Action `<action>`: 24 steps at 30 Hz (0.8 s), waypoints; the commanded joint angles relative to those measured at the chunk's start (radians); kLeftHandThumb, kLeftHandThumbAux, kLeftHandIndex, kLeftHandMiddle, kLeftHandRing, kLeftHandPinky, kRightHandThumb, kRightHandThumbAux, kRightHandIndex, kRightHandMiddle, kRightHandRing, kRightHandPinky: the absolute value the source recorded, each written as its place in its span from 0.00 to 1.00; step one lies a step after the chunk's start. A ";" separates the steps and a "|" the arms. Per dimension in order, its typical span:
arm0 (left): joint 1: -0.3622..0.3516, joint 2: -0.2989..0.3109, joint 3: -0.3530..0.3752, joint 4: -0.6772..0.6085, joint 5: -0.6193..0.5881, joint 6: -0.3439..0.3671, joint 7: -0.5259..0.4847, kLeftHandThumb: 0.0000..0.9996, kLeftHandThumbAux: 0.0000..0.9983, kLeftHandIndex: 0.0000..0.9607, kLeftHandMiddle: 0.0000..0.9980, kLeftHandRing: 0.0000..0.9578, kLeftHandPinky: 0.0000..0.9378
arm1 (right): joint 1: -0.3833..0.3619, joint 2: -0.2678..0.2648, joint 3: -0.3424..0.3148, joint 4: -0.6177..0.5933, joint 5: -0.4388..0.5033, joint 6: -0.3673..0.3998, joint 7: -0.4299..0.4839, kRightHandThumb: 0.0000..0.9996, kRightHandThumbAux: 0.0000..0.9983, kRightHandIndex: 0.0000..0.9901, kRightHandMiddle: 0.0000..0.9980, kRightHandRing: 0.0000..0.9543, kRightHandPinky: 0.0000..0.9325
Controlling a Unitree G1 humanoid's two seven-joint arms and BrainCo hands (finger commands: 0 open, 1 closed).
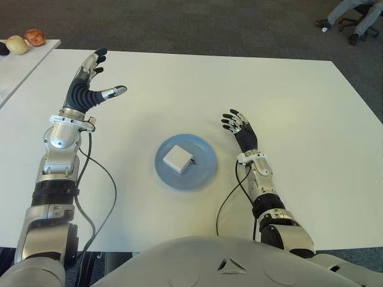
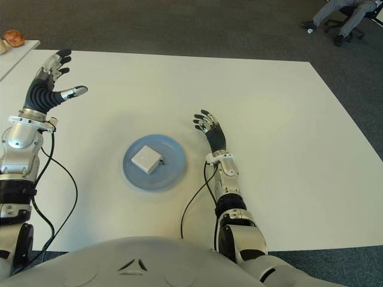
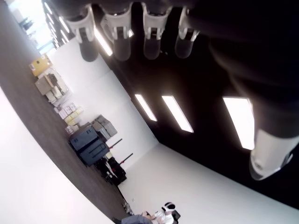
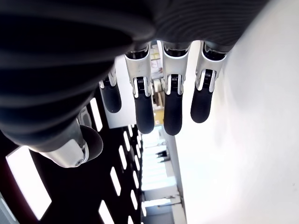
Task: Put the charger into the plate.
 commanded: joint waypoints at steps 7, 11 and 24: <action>0.189 -0.117 0.045 -0.098 -0.043 0.030 0.048 0.00 0.56 0.00 0.03 0.02 0.03 | 0.047 0.002 -0.011 0.077 0.006 0.040 0.003 0.00 0.59 0.17 0.29 0.28 0.28; 0.226 -0.170 0.059 -0.122 -0.050 0.105 0.100 0.00 0.58 0.00 0.03 0.02 0.03 | 0.043 0.001 -0.015 0.084 0.011 0.043 0.010 0.00 0.60 0.16 0.27 0.26 0.26; 0.263 -0.286 0.081 -0.058 -0.107 0.169 0.119 0.00 0.67 0.01 0.01 0.00 0.00 | 0.042 0.010 -0.032 0.088 0.023 0.027 0.010 0.01 0.63 0.13 0.17 0.14 0.13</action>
